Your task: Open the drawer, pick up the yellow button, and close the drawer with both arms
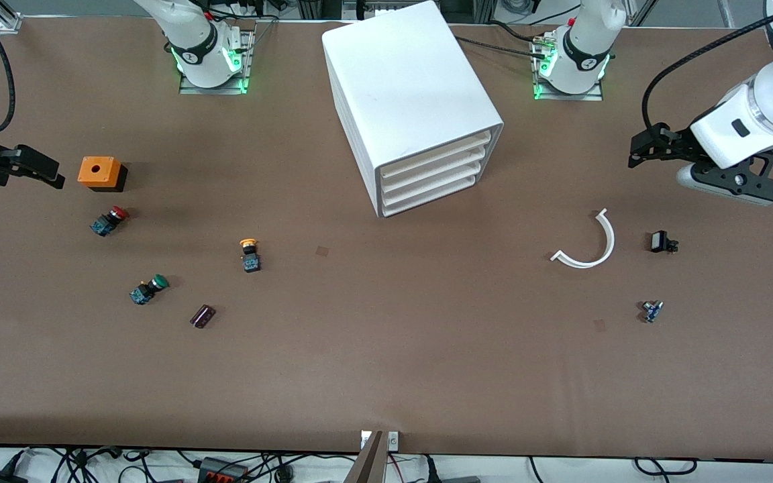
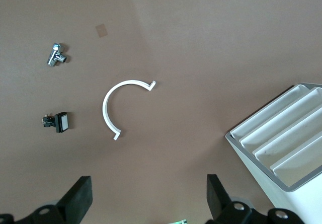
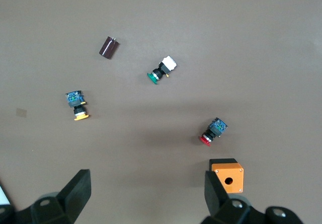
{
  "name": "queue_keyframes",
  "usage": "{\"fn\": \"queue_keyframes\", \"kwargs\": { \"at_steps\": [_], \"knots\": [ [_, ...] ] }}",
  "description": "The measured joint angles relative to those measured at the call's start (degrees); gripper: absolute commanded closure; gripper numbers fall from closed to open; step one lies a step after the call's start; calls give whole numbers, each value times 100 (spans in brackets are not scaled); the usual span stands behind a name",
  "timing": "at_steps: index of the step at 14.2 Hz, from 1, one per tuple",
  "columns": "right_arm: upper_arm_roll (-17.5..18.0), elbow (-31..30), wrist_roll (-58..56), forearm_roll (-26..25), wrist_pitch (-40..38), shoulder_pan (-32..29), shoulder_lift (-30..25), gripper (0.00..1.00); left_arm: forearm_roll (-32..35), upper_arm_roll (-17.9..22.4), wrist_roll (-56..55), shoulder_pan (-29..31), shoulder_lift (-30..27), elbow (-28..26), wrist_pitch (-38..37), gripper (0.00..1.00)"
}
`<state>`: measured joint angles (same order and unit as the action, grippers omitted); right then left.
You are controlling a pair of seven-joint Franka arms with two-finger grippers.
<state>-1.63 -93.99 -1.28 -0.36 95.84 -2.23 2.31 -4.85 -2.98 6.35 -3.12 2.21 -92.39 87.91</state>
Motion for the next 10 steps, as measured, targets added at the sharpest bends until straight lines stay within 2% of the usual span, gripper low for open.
{"fn": "queue_keyframes", "kwargs": {
  "at_steps": [10],
  "knots": [
    [39, -14, -14, -1, 100, 16, 26, 0, 3, 1, 0, -5, 55, 87, 29, 0]
  ]
}}
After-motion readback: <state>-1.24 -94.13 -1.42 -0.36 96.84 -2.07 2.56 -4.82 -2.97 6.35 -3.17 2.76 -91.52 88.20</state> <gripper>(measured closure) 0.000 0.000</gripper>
